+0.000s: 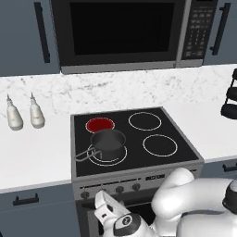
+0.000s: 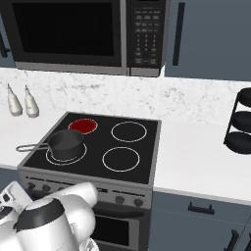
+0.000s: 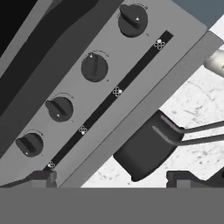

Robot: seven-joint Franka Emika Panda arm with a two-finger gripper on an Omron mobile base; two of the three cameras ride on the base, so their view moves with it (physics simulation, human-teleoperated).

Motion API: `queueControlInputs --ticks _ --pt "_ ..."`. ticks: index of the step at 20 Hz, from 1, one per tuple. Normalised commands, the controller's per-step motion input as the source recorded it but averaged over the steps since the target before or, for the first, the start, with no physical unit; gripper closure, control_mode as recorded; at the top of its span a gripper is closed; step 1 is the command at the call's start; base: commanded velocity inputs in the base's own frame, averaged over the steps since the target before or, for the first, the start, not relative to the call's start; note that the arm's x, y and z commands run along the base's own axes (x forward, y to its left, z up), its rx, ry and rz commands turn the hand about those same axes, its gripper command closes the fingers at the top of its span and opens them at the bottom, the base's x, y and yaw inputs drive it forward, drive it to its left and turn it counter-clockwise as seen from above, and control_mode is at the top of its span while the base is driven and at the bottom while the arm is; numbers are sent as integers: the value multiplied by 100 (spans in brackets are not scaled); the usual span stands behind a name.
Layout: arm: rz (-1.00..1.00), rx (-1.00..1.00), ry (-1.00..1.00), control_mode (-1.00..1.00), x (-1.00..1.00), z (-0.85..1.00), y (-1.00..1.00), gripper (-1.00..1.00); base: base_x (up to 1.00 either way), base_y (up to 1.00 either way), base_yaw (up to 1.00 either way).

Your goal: Turn off the rear left burner of the stove.

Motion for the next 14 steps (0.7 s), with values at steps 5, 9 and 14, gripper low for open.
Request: queueControlInputs --ticks 5,9,14 --pt "0 0 -7 -100 27 -31 12 -100 0 0 0" --pt "0 0 -5 -100 21 -28 29 -100 0 0 0" --pt "0 0 -2 -100 8 -40 29 -100 0 0 0"
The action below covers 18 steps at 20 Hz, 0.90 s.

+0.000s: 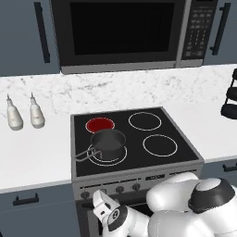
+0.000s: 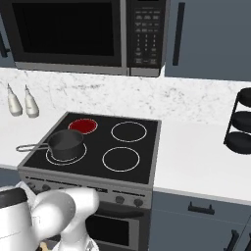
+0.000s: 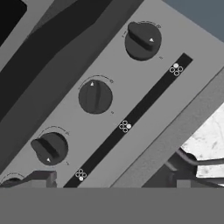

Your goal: Turn off the rear left burner of the stove.

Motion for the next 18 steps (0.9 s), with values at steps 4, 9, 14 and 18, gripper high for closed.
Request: queueControlInputs --ticks 4,9,14,18 --pt "0 0 0 -100 12 -29 10 -100 0 0 0" --pt "0 0 -2 -100 18 -34 3 -100 0 0 0" --pt "0 0 -4 -100 37 -6 1 -100 0 0 0" --pt "0 0 0 -100 37 -3 14 -100 0 0 0"
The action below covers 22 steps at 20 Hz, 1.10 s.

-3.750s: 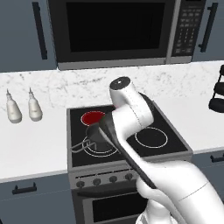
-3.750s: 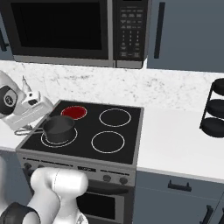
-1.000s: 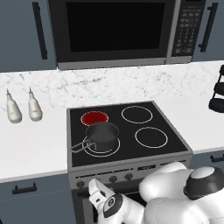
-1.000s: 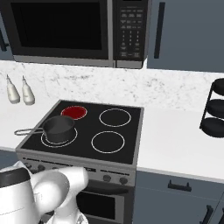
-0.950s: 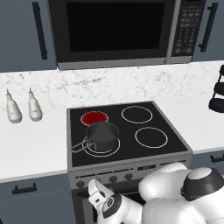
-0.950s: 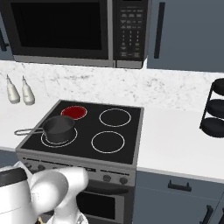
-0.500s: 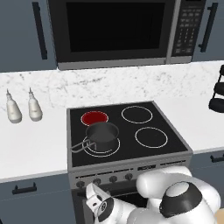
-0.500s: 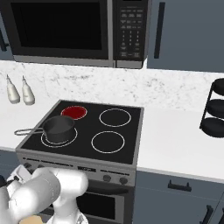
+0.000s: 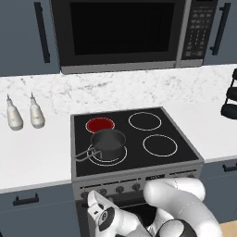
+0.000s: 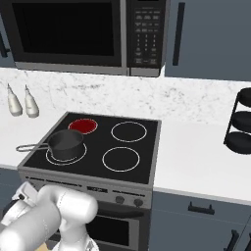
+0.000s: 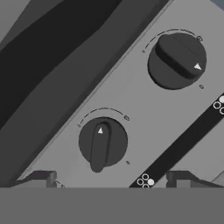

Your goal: Turn off the rear left burner of the stove.

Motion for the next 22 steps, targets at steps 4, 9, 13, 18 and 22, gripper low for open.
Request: queueControlInputs --ticks 4,9,13,18,22 --pt "0 0 0 -100 18 -25 11 -100 0 0 0" --pt "0 0 0 -100 8 -29 6 -100 0 0 0" --pt "0 0 0 -100 5 -22 6 -100 0 0 0" --pt "0 0 0 -100 14 0 3 -100 0 0 0" --pt "0 0 0 -100 9 4 3 -100 0 0 0"
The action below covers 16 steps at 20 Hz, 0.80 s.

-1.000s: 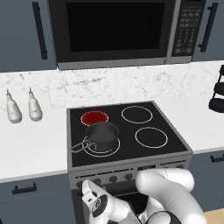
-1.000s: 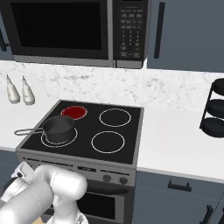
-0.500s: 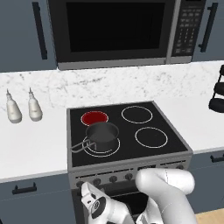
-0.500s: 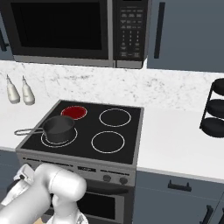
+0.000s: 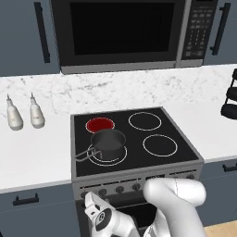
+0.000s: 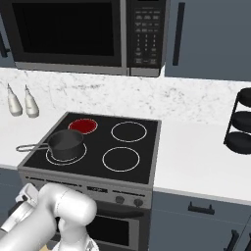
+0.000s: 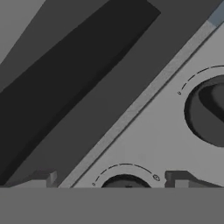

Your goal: Turn off the rear left burner of the stove.

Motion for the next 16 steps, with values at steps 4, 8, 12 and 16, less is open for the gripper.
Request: queueControlInputs --ticks 4,8,12,16 --pt "0 0 -1 -100 0 42 0 -100 0 0 0" --pt "0 0 0 -100 0 14 0 -100 0 0 0" --pt "0 0 0 -100 0 11 0 -100 0 0 0" --pt "6 0 0 -100 0 -10 -9 -100 0 0 0"
